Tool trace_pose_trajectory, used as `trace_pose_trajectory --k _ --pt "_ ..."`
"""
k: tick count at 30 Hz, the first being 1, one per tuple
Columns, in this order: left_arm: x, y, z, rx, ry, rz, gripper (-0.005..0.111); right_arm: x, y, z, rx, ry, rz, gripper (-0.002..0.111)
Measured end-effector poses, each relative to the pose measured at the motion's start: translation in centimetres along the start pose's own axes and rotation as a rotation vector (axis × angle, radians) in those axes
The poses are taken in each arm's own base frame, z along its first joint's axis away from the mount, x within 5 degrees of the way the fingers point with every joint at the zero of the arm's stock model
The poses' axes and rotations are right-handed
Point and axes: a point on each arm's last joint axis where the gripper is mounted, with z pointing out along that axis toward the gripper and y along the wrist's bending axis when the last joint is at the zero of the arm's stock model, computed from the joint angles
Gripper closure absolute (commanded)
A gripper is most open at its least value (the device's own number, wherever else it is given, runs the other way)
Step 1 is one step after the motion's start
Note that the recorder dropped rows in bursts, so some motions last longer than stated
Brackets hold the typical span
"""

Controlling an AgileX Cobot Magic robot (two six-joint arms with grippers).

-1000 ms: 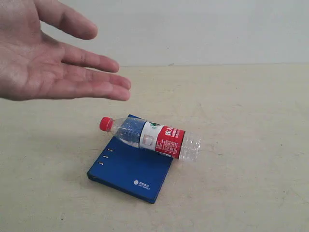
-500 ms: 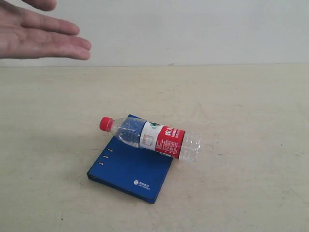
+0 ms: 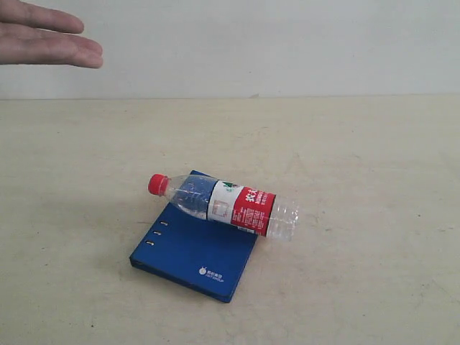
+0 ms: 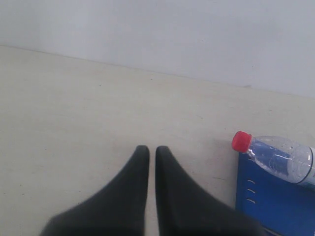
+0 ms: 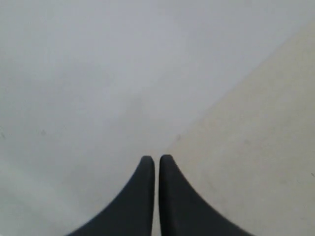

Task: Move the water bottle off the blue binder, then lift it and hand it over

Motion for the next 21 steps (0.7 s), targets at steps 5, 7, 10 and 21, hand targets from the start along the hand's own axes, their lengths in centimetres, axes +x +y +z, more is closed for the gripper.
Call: trace_pose_trajectory --k 5,7,10,21 --pt "0.0 0.0 0.0 0.000 0.000 0.000 0.102 -5.0 3.7 -1.2 -0.185 -0.350 0.043 0.108" --pt "0.0 0.0 0.0 0.000 0.000 0.000 0.102 -7.9 7.5 -2.5 -0.312 -0.466 -0.121 0.108" --pt "0.0 0.0 0.0 0.000 0.000 0.000 0.102 -10.4 13.2 -2.5 -0.478 -0.460 -0.405 0.108" --pt "0.0 0.0 0.0 0.000 0.000 0.000 0.102 -1.9 16.5 15.4 -0.871 0.802 -0.612 0.108"
